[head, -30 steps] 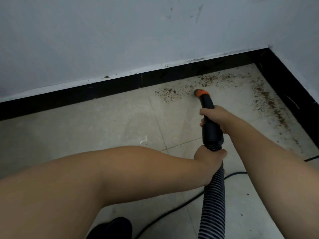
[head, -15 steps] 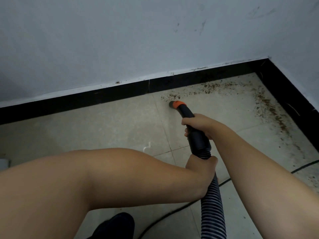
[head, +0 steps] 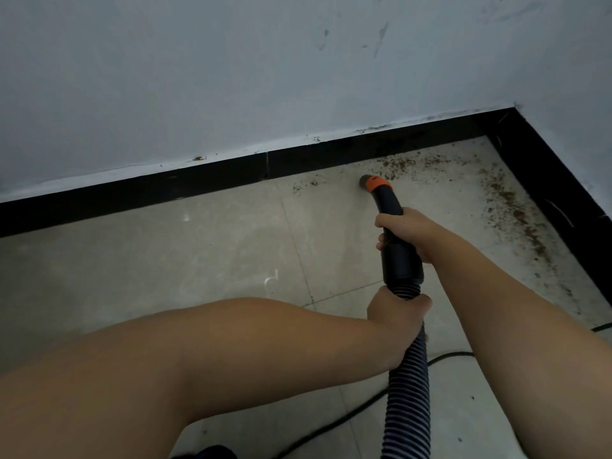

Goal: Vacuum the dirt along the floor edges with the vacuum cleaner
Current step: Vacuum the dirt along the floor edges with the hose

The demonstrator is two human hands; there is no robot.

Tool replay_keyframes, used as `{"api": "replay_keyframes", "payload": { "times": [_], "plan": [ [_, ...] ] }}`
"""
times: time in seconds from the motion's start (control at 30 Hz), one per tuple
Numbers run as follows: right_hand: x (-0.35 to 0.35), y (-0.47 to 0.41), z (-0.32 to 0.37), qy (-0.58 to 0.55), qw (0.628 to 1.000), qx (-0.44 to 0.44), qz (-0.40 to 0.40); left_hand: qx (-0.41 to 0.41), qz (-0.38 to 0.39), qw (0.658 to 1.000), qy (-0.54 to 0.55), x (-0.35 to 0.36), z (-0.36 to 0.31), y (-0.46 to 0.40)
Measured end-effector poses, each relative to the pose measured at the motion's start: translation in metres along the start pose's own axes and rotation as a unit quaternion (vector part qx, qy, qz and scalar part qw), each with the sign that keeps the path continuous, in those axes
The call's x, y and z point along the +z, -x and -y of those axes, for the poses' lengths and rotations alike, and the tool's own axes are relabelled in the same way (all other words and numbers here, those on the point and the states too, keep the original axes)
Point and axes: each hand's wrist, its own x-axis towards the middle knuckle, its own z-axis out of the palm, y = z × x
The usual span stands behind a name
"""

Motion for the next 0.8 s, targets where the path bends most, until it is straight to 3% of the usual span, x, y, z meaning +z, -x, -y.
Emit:
{"api": "replay_keyframes", "payload": {
  "times": [0.17,0.33,0.8],
  "plan": [
    [-0.033,-0.012,-0.006,-0.006,0.999,0.016,-0.039,-0.053,0.05,0.996,0.047,0.024,-0.008,-0.014],
    [-0.049,-0.019,-0.01,-0.03,0.997,0.016,-0.074,-0.06,0.048,0.996,0.045,0.037,-0.012,-0.025],
    [0.017,-0.011,0.007,-0.006,1.0,-0.02,-0.015,-0.033,-0.009,0.996,0.086,-0.011,0.001,-0.009]
  ]
}}
